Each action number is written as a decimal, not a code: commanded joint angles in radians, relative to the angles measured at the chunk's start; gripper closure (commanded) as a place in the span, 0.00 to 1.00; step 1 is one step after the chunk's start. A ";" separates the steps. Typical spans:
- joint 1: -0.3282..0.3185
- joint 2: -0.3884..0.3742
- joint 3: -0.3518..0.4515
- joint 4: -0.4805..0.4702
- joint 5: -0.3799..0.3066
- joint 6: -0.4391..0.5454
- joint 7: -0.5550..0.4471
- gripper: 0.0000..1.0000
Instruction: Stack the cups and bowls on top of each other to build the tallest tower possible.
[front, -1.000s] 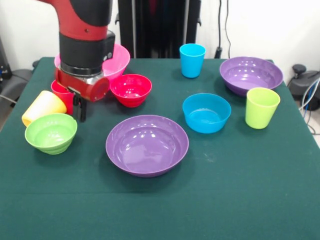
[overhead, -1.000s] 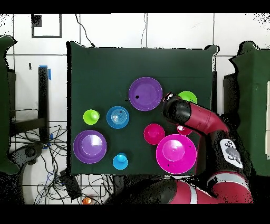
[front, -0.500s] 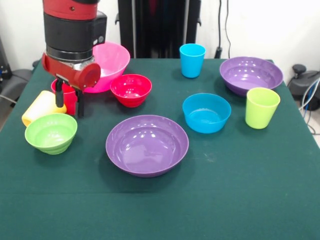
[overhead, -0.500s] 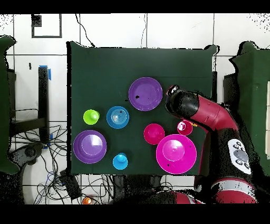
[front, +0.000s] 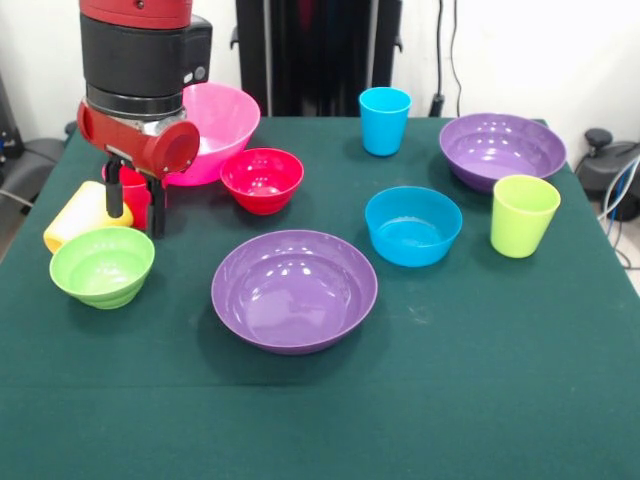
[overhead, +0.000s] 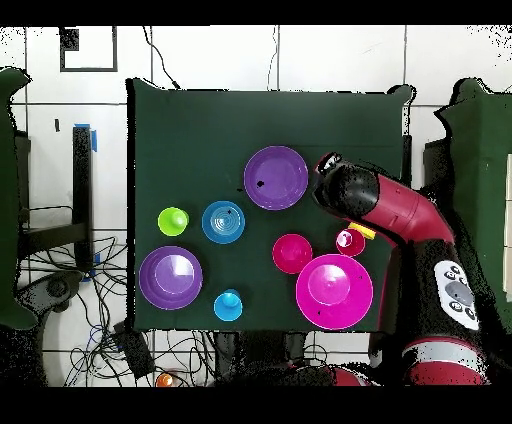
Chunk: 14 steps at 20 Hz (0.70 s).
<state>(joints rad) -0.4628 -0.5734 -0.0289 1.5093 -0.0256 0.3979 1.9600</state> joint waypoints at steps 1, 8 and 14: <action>-0.005 0.032 0.116 -0.021 -0.001 0.112 -0.001 0.00; -0.018 0.080 0.135 -0.044 -0.010 0.082 -0.009 0.00; 0.013 0.118 0.088 -0.088 -0.032 0.127 0.004 0.00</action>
<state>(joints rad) -0.4811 -0.5403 -0.0009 1.4909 -0.0268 0.3994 1.9600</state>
